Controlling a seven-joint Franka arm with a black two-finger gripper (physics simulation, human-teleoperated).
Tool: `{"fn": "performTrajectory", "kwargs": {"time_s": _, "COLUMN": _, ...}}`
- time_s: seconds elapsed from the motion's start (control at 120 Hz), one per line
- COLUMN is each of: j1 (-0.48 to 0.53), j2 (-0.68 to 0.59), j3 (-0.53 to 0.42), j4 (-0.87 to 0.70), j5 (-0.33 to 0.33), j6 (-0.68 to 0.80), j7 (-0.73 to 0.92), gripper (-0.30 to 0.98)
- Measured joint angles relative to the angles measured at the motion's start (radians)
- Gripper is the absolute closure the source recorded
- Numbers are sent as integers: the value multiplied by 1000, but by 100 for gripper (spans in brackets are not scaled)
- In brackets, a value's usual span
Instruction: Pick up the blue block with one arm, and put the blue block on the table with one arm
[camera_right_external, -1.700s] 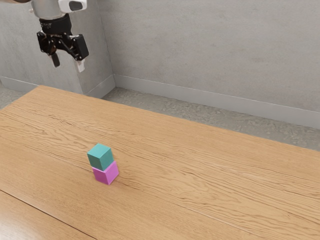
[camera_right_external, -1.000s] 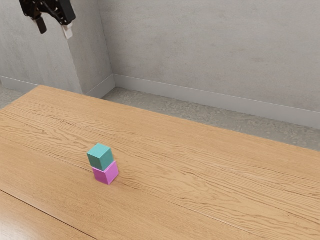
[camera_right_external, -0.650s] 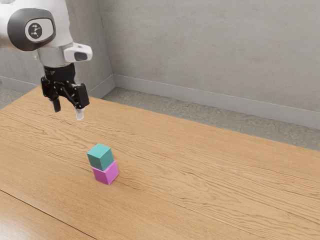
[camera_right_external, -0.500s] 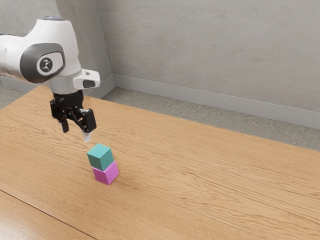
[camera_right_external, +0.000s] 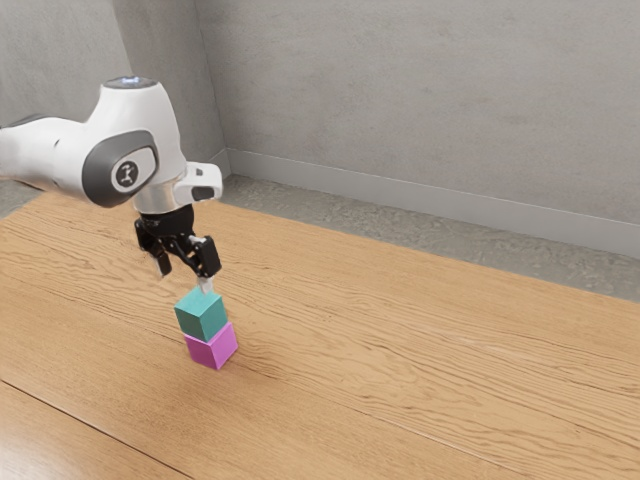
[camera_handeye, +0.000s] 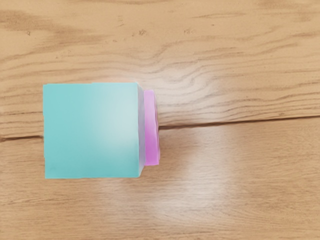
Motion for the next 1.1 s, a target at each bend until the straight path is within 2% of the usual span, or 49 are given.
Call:
{"fn": "performTrajectory", "kwargs": {"time_s": 0.45, "j1": 20, "j2": 122, "j3": 0, "j4": 16, "j5": 21, "j6": 94, "j7": 66, "gripper": 0}}
{"fn": "performTrajectory", "kwargs": {"time_s": 1.1, "j1": 77, "j2": 178, "j3": -10, "j4": 16, "j5": 38, "j6": 137, "j7": 142, "gripper": 0}}
